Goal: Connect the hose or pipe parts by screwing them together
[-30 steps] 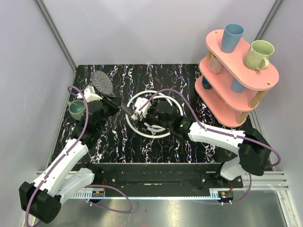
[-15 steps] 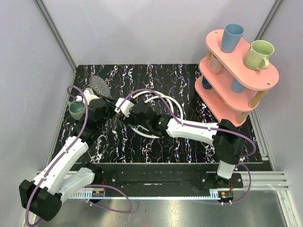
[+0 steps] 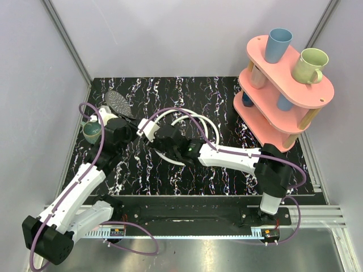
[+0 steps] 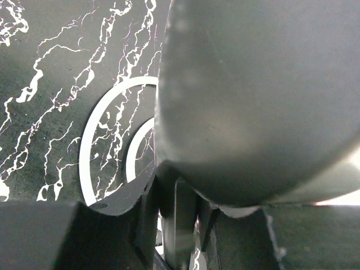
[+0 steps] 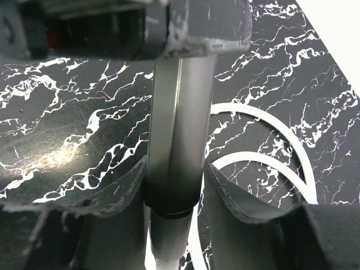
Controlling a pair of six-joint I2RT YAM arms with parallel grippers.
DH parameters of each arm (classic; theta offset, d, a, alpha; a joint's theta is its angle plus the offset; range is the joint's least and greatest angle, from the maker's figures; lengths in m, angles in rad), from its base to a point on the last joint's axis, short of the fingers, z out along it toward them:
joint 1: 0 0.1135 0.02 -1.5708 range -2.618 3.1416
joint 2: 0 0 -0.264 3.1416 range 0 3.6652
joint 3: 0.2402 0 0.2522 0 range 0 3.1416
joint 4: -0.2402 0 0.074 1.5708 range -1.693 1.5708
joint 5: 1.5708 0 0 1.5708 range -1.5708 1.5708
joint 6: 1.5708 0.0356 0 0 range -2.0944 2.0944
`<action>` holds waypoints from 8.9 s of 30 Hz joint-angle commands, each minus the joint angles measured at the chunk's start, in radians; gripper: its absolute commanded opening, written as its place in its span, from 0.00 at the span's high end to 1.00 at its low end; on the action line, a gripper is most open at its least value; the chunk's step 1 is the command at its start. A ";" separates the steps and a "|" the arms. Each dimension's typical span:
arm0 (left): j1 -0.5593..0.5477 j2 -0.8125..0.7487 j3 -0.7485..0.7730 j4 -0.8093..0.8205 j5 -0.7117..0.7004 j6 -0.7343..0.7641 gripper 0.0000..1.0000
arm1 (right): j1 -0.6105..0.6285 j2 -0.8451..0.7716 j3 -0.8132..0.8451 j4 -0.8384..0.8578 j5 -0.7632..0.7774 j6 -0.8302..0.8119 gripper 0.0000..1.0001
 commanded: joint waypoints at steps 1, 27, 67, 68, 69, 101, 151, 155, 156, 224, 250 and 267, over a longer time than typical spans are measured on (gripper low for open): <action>0.003 -0.024 0.063 0.048 -0.046 0.017 1.00 | -0.010 -0.032 0.008 -0.013 0.047 0.017 0.57; 0.003 -0.015 0.070 0.058 -0.026 0.030 1.00 | -0.011 -0.087 -0.060 0.002 -0.002 0.050 0.72; 0.023 -0.027 -0.004 0.170 0.025 0.016 1.00 | -0.152 -0.345 -0.294 0.096 -0.265 -0.076 0.26; 0.023 -0.003 0.025 0.094 0.029 0.008 1.00 | -0.116 -0.328 -0.290 0.105 -0.233 -0.093 0.26; 0.023 0.011 0.078 0.058 0.036 0.008 1.00 | -0.102 -0.319 -0.274 0.107 -0.205 -0.130 0.25; 0.016 -0.153 -0.676 1.516 0.464 0.172 1.00 | -0.388 -0.095 -0.092 0.357 -1.109 0.489 1.00; -0.008 -0.088 -0.062 -0.015 0.075 -0.204 1.00 | -0.026 -0.092 -0.070 0.213 -0.149 0.049 1.00; -0.020 -0.228 -0.369 0.555 0.140 -0.115 1.00 | -0.158 -0.122 -0.089 0.232 -0.513 0.206 1.00; -0.019 -0.248 -0.489 0.675 0.181 -0.051 1.00 | -0.186 -0.125 -0.090 0.239 -0.589 0.235 1.00; -0.025 -0.127 -0.690 1.498 0.387 0.266 1.00 | -0.405 -0.095 -0.243 0.685 -1.027 0.659 1.00; -0.033 0.039 0.174 -0.135 -0.035 -0.111 1.00 | -0.093 -0.268 -0.264 0.199 -0.157 -0.108 0.00; -0.033 -0.108 -0.006 0.103 0.032 -0.048 1.00 | -0.011 -0.125 -0.060 0.125 0.018 -0.047 1.00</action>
